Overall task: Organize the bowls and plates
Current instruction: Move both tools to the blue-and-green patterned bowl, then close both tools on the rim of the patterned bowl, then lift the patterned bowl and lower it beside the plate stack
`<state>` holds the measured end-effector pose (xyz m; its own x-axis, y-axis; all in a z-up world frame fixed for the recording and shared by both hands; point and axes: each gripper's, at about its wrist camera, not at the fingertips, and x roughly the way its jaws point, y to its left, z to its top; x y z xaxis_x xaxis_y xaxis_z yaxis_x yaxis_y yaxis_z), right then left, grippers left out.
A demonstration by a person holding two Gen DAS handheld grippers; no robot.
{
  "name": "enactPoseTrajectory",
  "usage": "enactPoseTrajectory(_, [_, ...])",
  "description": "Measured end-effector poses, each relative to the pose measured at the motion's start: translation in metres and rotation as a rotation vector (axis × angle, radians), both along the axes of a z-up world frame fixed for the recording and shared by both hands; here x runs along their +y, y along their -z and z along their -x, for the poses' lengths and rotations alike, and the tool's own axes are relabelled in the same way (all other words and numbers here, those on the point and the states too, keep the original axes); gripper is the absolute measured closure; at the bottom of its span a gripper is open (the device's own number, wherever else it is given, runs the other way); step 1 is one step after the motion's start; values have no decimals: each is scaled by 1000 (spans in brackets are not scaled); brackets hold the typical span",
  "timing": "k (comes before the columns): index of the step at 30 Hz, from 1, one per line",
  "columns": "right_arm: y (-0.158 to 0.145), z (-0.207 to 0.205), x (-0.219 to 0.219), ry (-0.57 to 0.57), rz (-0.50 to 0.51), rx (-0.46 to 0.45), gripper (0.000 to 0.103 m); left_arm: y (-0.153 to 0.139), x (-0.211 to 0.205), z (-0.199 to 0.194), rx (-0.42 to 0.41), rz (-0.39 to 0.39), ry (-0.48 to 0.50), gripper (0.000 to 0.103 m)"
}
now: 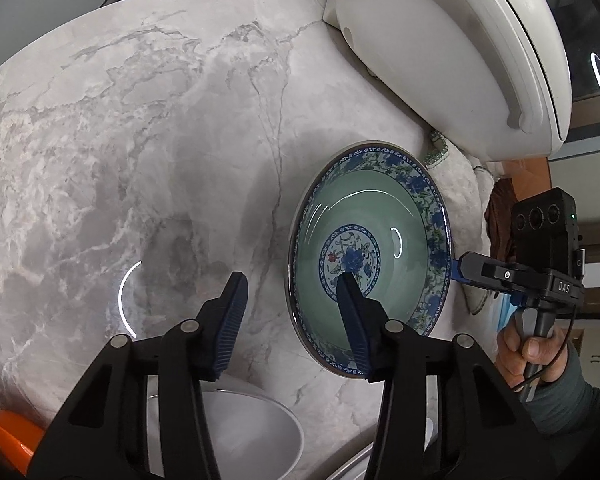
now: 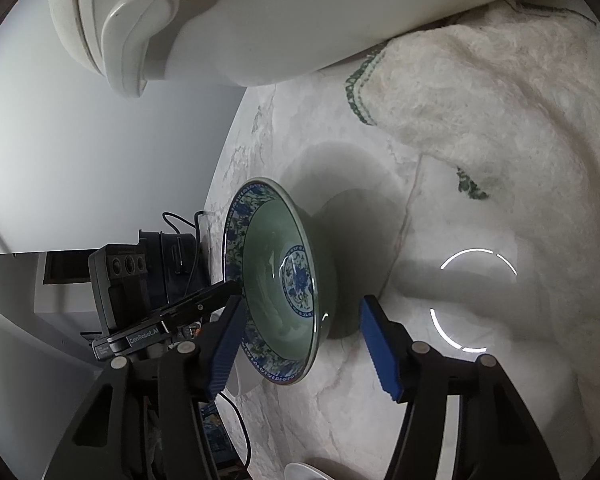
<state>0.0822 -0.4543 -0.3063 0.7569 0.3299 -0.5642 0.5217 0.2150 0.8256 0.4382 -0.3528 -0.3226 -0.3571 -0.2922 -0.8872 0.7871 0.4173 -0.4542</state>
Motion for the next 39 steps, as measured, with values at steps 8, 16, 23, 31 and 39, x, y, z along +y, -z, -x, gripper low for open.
enactPoseTrajectory(8, [2, -4, -5, 16, 1, 20, 53, -2, -1, -1, 3, 7, -10, 66])
enactPoseTrajectory(16, [2, -7, -8, 0, 25, 46, 90, 2, -3, 5, 8, -7, 4, 92])
enactPoseTrajectory(23, [2, -7, -9, 2, 23, 47, 90, 1, -1, 6, -3, -5, -8, 94])
enactPoseTrajectory(31, [-6, -9, -10, -8, 51, 41, 90, -8, 2, 7, -19, 14, -10, 94])
enactPoseTrajectory(39, [-19, -14, -3, -30, 89, 33, 90, -26, 20, 8, -28, 37, -34, 94])
